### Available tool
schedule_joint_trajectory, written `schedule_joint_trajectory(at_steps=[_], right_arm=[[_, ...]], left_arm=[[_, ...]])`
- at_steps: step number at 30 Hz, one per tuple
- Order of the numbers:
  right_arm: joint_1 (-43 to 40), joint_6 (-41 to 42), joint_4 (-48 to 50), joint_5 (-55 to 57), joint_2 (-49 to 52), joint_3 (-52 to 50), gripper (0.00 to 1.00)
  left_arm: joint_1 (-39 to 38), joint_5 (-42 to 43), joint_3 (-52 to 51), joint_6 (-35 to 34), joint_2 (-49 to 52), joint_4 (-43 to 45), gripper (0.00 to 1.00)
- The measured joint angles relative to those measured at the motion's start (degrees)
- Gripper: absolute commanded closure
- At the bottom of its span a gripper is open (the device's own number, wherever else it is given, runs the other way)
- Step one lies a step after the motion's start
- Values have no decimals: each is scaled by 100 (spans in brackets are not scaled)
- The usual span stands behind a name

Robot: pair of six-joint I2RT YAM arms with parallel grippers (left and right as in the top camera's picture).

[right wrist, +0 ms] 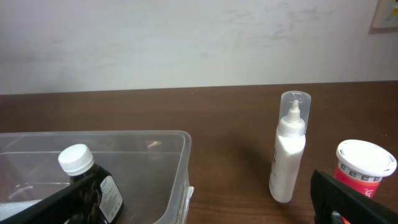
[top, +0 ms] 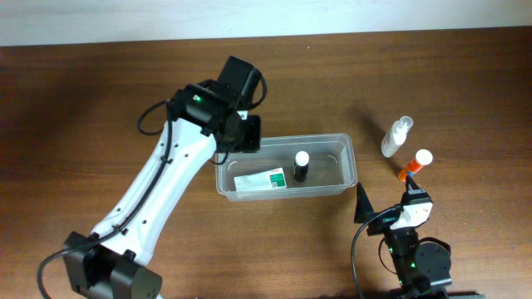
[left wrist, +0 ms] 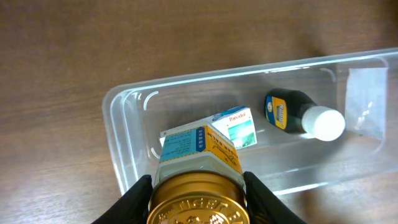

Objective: Pack container
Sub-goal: 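Carry the jar over the container's left end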

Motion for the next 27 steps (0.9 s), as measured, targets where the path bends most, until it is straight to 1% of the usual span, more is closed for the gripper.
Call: schedule_joint_trajectory(at_steps=[7,15,20,27], right_arm=[[0,2,0,0,0,0,2],[0,2,0,0,0,0,2],[0,0,0,0,0,0,2],[0,-2,0,0,0,0,2]], left_arm=[[-17,-4,-452,-254,0,442,69],[-221,-70,-846,-511,2,979,69],[-225,-219,-1023,-745,4,1069,69],[-245,-345,-1132,-872,46,1182,69]])
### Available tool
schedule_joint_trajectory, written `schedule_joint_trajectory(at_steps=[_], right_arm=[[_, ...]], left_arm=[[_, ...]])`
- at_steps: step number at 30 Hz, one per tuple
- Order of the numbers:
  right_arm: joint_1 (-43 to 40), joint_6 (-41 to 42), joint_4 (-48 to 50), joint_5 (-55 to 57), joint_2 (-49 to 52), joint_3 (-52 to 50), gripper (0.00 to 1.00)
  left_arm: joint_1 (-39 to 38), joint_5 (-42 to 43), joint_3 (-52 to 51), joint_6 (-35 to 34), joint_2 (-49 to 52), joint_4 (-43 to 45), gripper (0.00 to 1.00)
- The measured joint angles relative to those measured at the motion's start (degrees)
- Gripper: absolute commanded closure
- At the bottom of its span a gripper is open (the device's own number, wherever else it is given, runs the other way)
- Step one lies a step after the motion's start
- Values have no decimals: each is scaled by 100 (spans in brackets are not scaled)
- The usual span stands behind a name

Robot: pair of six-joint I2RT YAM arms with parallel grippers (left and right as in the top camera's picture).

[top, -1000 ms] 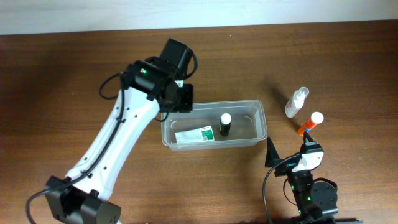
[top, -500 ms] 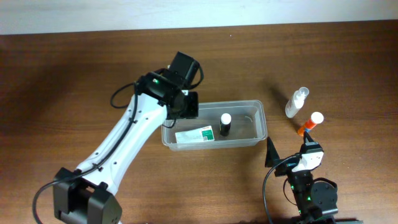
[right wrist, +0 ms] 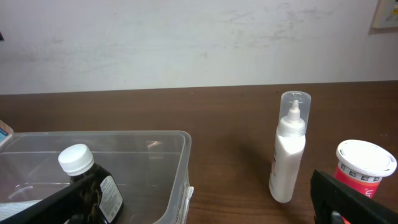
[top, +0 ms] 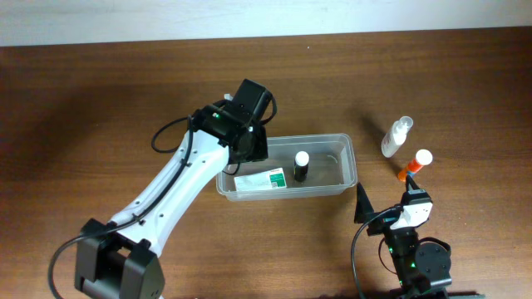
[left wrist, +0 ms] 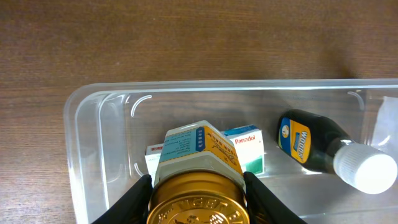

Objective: Pack container
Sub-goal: 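Carry the jar over the container's left end, then lower the jar into the container and release it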

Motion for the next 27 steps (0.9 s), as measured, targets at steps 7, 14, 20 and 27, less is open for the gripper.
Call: schedule_joint_trajectory(at_steps=[7,14,20,27], right_arm=[[0,2,0,0,0,0,2],[0,2,0,0,0,0,2],[0,4,0,0,0,0,2],[0,4,0,0,0,0,2]], left_arm=[[-9,-2,-7,-42,481,35,69],[-13,-4,-35,-63,817,151,69],[-20,-4,-72,-68,817,295,68],[-133,-2,-170,-83,855,507,68]])
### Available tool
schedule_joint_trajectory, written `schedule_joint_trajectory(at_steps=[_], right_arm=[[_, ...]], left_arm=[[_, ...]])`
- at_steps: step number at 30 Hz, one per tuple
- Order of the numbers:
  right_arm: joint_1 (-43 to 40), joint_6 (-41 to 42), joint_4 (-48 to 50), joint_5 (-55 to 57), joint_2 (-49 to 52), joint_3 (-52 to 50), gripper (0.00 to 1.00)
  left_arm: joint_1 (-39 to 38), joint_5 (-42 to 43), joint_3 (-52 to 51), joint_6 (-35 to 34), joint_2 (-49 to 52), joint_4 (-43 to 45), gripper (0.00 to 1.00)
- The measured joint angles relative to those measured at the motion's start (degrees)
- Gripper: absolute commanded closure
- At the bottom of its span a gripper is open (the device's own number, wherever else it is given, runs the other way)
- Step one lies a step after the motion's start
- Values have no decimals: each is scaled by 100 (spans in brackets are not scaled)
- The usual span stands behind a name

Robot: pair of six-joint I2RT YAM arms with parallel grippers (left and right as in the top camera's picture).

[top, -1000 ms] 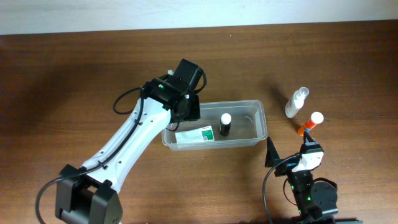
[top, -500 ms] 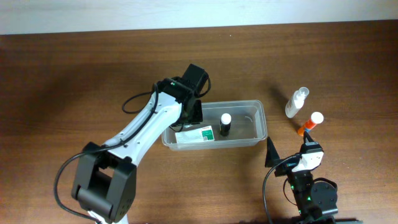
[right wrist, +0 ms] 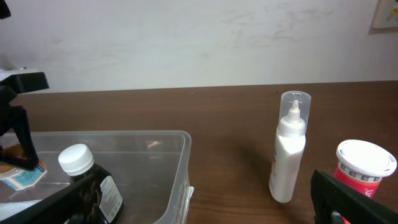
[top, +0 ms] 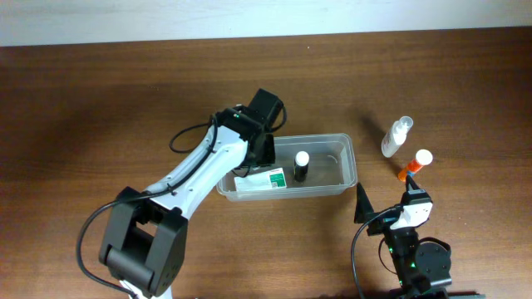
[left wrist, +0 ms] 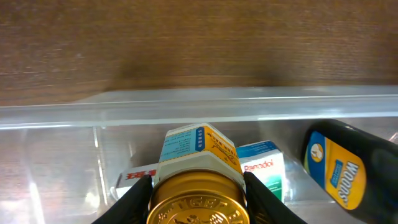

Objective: Pack container
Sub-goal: 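Lower the jar into the container and release it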

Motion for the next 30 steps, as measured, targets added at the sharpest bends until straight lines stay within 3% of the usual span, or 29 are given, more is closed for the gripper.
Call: schedule_joint_trajectory(at_steps=[9,12,18,22,30], right_arm=[[0,0,0,0,0,0,2],[0,-4,0,-2,0,0,2],[0,-2,0,0,0,0,2],[0,-4,0,-2,0,0,2],[0,0,0,0,0,0,2]], left_arm=[[-20,-4,-2,-2,140,42,68],[-20,-4,-4,0,310,48,58],[-20,-4,-15,-4,413,50,56],[-17,-7,-15,-13,411,50,44],[-17,-4,4,-13,411,-55,42]])
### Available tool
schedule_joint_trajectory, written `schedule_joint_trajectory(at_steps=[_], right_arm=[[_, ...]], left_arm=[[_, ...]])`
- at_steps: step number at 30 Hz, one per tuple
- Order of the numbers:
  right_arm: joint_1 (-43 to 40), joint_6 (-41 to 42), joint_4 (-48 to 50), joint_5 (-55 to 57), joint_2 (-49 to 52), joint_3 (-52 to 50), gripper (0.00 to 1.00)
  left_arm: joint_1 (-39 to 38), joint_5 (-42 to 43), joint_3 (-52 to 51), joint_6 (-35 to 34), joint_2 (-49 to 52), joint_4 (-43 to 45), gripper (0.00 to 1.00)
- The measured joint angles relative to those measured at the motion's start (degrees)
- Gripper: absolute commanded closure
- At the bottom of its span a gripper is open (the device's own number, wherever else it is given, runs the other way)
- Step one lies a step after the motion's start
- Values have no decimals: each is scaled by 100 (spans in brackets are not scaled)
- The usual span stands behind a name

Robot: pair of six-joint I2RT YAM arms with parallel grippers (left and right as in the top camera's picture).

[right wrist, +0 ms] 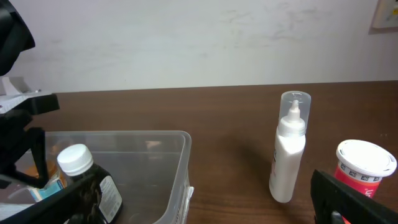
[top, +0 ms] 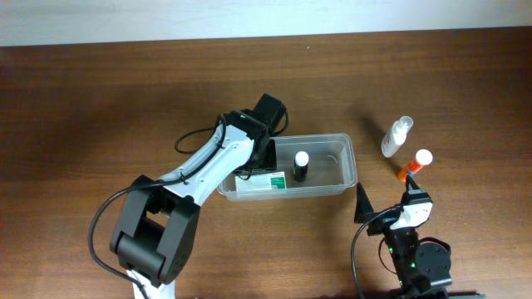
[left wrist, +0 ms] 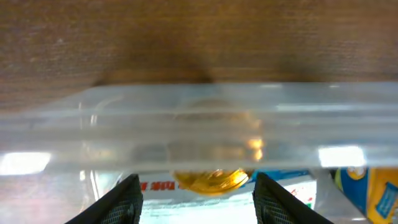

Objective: Pack container

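The clear plastic container point(top: 332, 139) stands mid-table. Inside it lie a green-and-white box point(top: 264, 181) and a dark bottle with a white cap point(top: 301, 164). In the left wrist view a gold-lidded jar point(left wrist: 211, 179) rests on the box, seen partly through the container's wall point(left wrist: 199, 112). My left gripper point(left wrist: 198, 190) is down in the container's left end, open, its fingers point(left wrist: 132, 198) standing apart on either side of the jar and clear of it. My right gripper point(right wrist: 199, 202) is open and holds nothing, low at the table's front right.
A white spray bottle point(top: 396, 135) and an orange bottle with a white cap point(top: 414, 164) stand on the wood right of the container. Both also show in the right wrist view, the spray bottle point(right wrist: 289, 149) nearer the container's right wall point(right wrist: 180, 168).
My left gripper has opened and let go of the gold-lidded jar, which now lies in the container on the box. The gripper sits lower, behind the container's wall. The right arm is unchanged.
My left gripper held the gold-lidded jar above the container's left end, then over its inside, then low between its walls. Now the jar rests on the box inside and the gripper is open. The right arm stayed still throughout.
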Motion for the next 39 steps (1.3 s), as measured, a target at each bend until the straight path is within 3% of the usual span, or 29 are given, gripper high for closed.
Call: schedule_joint_trajectory(at_steps=[9,10,11,12,23,32,39], right_arm=[[0,-2,0,0,0,0,2],[0,-4,0,0,0,0,2],[0,-2,0,0,0,0,2],[0,-4,0,-2,0,0,2],[0,-2,0,0,0,0,2],[0,-4,0,0,0,0,2],[0,-2,0,-2,0,0,2]], left_arm=[[0,-15,1414,350,0,-1425,42],[0,-17,1633,389,0,-1561,54],[0,-17,1965,428,-13,-1821,98],[0,-22,2127,474,-33,-1989,100],[-315,-17,2385,739,-236,-3390,100],[-1360,-7,2111,1211,-238,-3392,100],[-1451,402,1484,1263,-236,-2951,100]])
